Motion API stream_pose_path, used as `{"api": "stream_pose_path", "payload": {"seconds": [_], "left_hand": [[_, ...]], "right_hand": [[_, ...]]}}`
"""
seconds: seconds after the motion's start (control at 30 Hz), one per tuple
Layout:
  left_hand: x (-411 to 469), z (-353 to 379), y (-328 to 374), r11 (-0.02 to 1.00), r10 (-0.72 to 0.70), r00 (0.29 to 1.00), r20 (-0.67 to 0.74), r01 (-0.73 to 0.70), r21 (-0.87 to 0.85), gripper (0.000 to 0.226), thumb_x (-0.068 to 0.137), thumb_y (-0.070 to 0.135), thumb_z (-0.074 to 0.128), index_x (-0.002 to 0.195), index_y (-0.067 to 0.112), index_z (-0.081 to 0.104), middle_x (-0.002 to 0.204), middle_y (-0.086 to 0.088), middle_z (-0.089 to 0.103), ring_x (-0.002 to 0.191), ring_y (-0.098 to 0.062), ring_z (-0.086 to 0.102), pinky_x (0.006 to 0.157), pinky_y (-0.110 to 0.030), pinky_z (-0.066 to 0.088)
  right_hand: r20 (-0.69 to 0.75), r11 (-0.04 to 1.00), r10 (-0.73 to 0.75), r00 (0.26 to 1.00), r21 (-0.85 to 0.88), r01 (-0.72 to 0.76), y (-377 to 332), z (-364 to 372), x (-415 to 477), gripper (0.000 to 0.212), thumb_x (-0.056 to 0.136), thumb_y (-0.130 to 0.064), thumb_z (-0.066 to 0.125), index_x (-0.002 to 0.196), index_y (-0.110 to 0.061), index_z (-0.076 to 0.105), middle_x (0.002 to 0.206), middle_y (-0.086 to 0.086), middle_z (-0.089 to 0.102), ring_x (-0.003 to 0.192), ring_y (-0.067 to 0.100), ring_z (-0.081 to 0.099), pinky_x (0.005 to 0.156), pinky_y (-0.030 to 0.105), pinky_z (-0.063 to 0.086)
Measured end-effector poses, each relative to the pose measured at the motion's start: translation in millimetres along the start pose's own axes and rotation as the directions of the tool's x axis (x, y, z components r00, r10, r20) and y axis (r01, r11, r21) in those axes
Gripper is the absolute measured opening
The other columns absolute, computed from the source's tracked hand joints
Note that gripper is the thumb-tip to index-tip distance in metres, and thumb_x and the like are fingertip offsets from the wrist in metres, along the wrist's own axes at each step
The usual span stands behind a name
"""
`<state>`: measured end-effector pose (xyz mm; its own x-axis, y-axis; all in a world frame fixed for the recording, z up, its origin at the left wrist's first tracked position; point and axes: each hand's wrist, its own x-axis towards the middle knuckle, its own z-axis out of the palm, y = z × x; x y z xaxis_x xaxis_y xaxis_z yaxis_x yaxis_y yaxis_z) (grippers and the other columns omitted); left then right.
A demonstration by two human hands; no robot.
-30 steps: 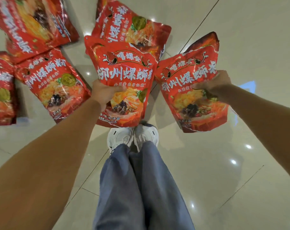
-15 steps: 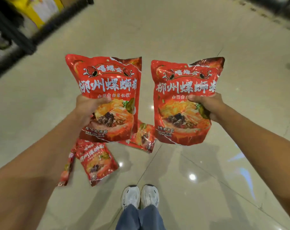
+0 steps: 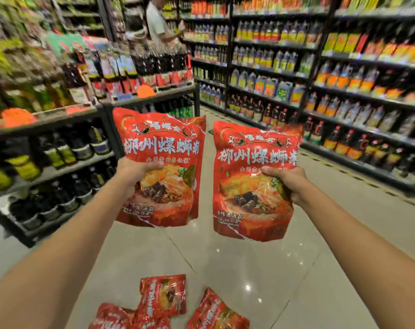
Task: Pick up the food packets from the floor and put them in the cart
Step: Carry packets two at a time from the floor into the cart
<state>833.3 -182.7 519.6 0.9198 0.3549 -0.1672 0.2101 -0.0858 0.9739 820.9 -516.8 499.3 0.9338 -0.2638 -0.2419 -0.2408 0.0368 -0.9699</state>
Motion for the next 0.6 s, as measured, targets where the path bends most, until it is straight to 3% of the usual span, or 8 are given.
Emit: {"api": "stream_pose_path", "payload": {"seconds": [0.13,0.3,0.47,0.53,0.6], "left_hand": [[-36.5,-38.7,44.3,0.996,0.05,0.987,-0.153,-0.06,-0.061,0.063,0.058,0.017,0.087,0.111,0.01,0.055,0.104,-0.005,0.065,0.096,-0.026,0.062,0.089,-0.041,0.05],[-111.6,-104.3,68.0,0.985,0.079,0.934,-0.348,-0.127,-0.12,0.037,0.063,0.007,0.084,0.091,0.016,0.061,0.106,-0.009,0.068,0.09,-0.026,0.067,0.075,-0.035,0.053],[-212.2,-186.4,65.3,0.983,0.061,0.785,-0.617,-0.154,-0.099,0.056,0.058,0.009,0.087,0.109,0.01,0.063,0.109,-0.005,0.068,0.098,-0.025,0.064,0.08,-0.034,0.05],[-256.1,-216.5,58.9,0.983,0.048,0.714,-0.699,-0.159,-0.095,0.052,0.062,0.008,0.085,0.109,0.01,0.062,0.107,-0.003,0.066,0.094,-0.022,0.062,0.079,-0.032,0.047],[-308.5,-249.2,46.7,0.982,0.009,0.648,-0.762,-0.15,-0.116,0.039,0.068,0.008,0.081,0.099,0.012,0.06,0.104,-0.004,0.064,0.085,-0.021,0.063,0.074,-0.03,0.047]], "right_hand": [[0.194,0.997,-0.071,0.979,0.007,0.071,-48.7,38.7,0.7,0.046,0.062,-0.014,0.085,0.101,-0.01,0.061,0.102,0.009,0.069,0.092,0.026,0.067,0.083,0.04,0.053],[0.472,0.989,-0.112,0.875,-0.031,0.143,-93.8,93.1,-18.0,0.057,0.059,-0.014,0.087,0.11,-0.005,0.062,0.102,0.012,0.071,0.09,0.029,0.069,0.086,0.044,0.054],[0.708,0.984,-0.107,0.698,-0.027,0.178,-116.3,172.0,-68.2,0.059,0.054,-0.017,0.087,0.106,-0.005,0.063,0.102,0.011,0.071,0.092,0.03,0.068,0.087,0.044,0.053],[0.784,0.983,-0.106,0.611,-0.011,0.183,-114.2,208.2,-104.0,0.055,0.048,-0.017,0.087,0.098,-0.009,0.064,0.1,0.011,0.07,0.089,0.028,0.068,0.084,0.042,0.054],[0.87,0.984,-0.095,0.484,0.008,0.179,-107.5,248.6,-154.1,0.042,0.056,-0.013,0.084,0.092,-0.012,0.062,0.097,0.008,0.069,0.084,0.024,0.066,0.077,0.037,0.053]]}}
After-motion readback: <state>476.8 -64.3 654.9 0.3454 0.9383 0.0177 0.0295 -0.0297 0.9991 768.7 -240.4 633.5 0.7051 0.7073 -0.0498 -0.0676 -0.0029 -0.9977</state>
